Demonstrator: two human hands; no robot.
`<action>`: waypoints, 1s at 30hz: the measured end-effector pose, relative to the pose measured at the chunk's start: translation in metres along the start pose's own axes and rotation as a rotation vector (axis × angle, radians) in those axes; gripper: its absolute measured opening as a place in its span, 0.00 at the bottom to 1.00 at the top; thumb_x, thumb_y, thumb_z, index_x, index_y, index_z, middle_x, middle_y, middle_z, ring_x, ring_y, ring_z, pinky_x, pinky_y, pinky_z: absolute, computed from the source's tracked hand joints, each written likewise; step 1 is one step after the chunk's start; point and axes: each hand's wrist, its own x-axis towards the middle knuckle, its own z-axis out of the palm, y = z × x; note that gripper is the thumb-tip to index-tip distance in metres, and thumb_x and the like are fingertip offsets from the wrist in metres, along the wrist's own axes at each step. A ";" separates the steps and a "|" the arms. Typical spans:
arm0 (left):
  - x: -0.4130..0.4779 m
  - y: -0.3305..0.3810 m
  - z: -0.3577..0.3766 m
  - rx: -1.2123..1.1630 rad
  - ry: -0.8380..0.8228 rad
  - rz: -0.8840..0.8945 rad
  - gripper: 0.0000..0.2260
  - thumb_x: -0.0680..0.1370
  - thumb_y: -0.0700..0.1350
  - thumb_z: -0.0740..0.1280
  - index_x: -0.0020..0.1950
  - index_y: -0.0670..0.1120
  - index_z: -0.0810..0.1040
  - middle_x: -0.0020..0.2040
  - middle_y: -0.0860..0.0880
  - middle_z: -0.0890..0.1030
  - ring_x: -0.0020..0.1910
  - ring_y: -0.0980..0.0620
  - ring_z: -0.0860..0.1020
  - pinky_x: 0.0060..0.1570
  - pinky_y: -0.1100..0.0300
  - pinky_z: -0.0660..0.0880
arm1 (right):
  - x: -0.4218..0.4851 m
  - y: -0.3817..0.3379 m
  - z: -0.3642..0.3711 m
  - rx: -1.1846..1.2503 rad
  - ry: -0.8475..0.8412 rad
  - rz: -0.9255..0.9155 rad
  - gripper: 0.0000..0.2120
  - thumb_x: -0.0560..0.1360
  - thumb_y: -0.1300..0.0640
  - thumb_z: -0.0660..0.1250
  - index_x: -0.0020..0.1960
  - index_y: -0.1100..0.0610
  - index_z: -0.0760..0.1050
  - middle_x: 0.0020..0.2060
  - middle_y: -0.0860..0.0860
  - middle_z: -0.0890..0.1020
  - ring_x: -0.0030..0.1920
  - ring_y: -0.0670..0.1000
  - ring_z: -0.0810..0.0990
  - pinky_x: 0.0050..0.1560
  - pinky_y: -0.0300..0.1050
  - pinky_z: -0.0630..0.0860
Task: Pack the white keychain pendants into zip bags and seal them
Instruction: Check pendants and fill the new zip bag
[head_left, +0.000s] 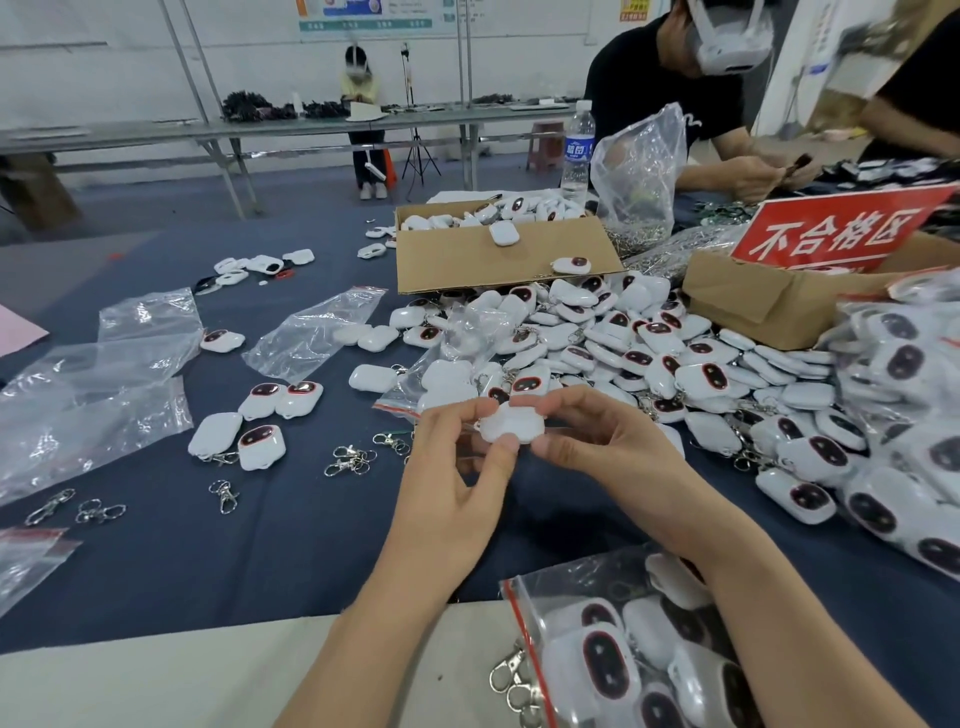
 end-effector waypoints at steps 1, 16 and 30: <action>0.001 0.000 -0.001 -0.043 -0.028 -0.064 0.12 0.80 0.44 0.70 0.62 0.55 0.77 0.57 0.54 0.79 0.48 0.61 0.79 0.47 0.73 0.73 | 0.000 0.001 0.000 0.010 -0.009 -0.001 0.13 0.75 0.68 0.71 0.57 0.57 0.78 0.60 0.49 0.84 0.60 0.52 0.83 0.59 0.38 0.78; 0.008 -0.009 -0.004 -0.114 -0.059 -0.116 0.15 0.77 0.35 0.71 0.45 0.56 0.79 0.42 0.55 0.83 0.40 0.52 0.80 0.45 0.63 0.77 | 0.005 0.006 0.003 0.055 0.057 -0.047 0.15 0.73 0.74 0.70 0.49 0.55 0.81 0.50 0.52 0.88 0.58 0.47 0.84 0.59 0.34 0.77; 0.007 -0.006 -0.003 -0.084 -0.033 -0.096 0.10 0.83 0.51 0.63 0.59 0.55 0.82 0.35 0.59 0.79 0.32 0.59 0.75 0.37 0.65 0.72 | 0.000 -0.002 0.007 -0.046 0.061 -0.016 0.12 0.72 0.62 0.74 0.54 0.53 0.84 0.51 0.47 0.87 0.52 0.44 0.85 0.51 0.31 0.77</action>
